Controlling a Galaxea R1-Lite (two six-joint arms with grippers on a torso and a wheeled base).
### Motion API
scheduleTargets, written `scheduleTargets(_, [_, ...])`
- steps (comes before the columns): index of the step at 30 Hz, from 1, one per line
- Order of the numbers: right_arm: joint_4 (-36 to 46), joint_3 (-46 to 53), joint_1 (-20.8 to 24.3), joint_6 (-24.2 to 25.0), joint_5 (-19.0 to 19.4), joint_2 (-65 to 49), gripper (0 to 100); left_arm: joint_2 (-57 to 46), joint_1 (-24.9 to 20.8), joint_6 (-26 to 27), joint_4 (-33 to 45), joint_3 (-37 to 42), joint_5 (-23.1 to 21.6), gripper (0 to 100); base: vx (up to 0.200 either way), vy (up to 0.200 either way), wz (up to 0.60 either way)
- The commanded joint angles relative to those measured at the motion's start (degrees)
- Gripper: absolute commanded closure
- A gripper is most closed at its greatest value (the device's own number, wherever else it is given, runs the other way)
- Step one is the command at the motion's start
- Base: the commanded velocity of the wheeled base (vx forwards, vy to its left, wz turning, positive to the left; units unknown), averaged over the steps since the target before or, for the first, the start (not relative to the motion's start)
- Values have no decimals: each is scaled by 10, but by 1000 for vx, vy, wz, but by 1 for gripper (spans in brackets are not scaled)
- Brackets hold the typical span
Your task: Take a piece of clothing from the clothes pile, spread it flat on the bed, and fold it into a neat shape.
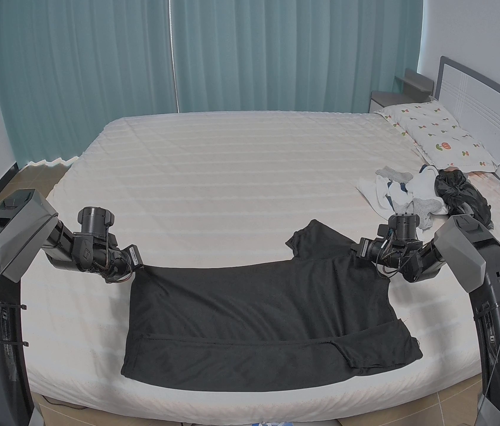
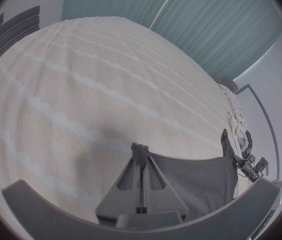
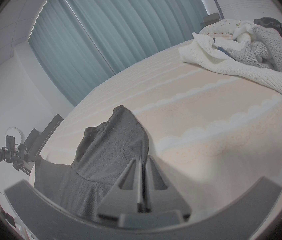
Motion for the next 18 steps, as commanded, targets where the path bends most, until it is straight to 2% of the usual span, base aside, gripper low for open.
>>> scheduleTargets(1, [-13,23,-6,11,-2,-26,100,-7,0,-1,-1,0,0,100,0,0,0])
scheduleTargets(13, [-85,76,-13,26,-4,-61,100,-35,1,-1,-5,3,1,100,0,0,0])
scheduleTargets(18, [-96,68,-9,25,-22,-61,100,-45,5,-1,-4,7,7,100,0,0,0])
